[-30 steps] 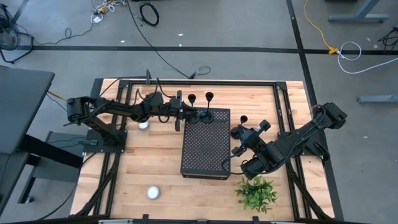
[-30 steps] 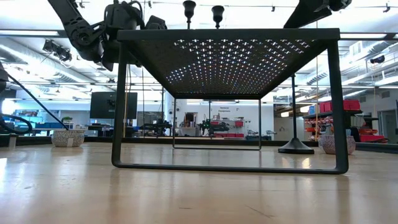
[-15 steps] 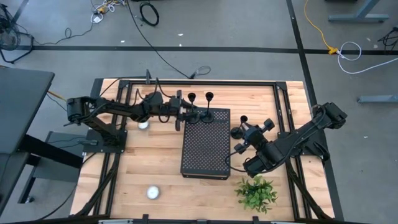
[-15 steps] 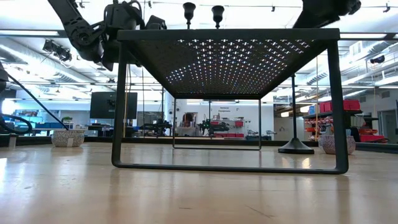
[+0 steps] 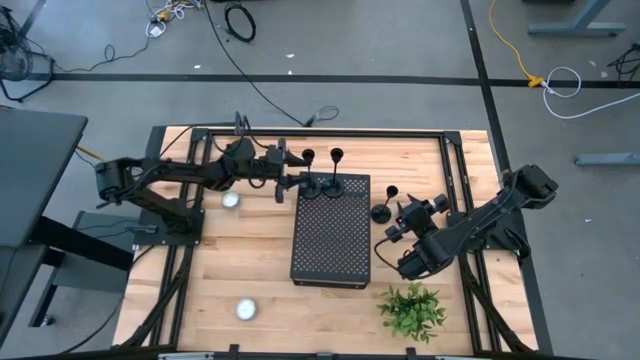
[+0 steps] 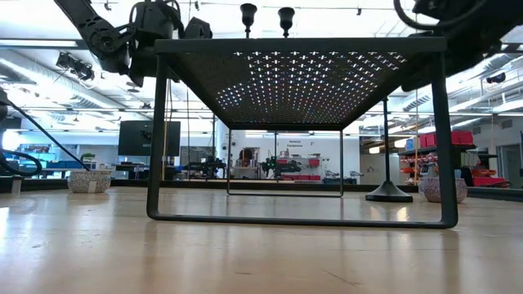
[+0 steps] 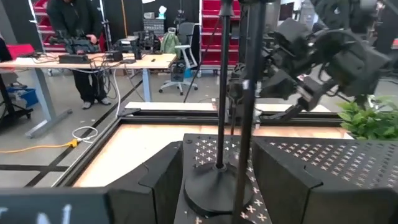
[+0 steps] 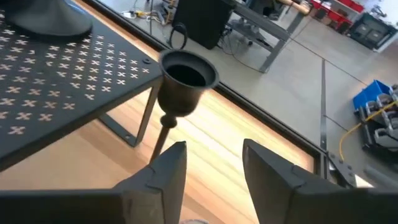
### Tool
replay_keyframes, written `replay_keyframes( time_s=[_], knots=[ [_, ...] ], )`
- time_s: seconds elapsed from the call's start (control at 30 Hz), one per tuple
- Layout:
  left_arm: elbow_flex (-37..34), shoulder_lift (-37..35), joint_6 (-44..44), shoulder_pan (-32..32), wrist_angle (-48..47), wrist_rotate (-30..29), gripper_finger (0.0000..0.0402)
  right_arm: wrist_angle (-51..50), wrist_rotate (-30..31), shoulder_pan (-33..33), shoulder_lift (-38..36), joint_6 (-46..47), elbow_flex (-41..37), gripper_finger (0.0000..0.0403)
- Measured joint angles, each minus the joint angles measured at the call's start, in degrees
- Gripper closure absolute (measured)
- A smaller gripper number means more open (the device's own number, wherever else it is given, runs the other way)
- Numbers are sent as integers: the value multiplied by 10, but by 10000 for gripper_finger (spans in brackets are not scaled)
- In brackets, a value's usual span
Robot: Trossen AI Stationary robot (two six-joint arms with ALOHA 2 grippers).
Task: Pick & Place candle stick holders
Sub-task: Put the black candle holder on the shelf
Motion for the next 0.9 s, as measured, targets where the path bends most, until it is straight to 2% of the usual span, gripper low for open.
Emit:
replay_keyframes(
  time_s=[0.23,0.5,0.67,0.9],
  knots=[
    [0,-32,3,0,-92,39,209,5,3,0,0,65,-34,249],
    [0,-72,18,0,-205,41,209,42,8,-13,0,124,-97,250],
    [0,-102,18,0,-262,61,209,97,30,-35,0,127,-127,250],
    [0,-132,0,-4,-279,95,209,164,71,-51,0,99,-135,250]
  ],
)
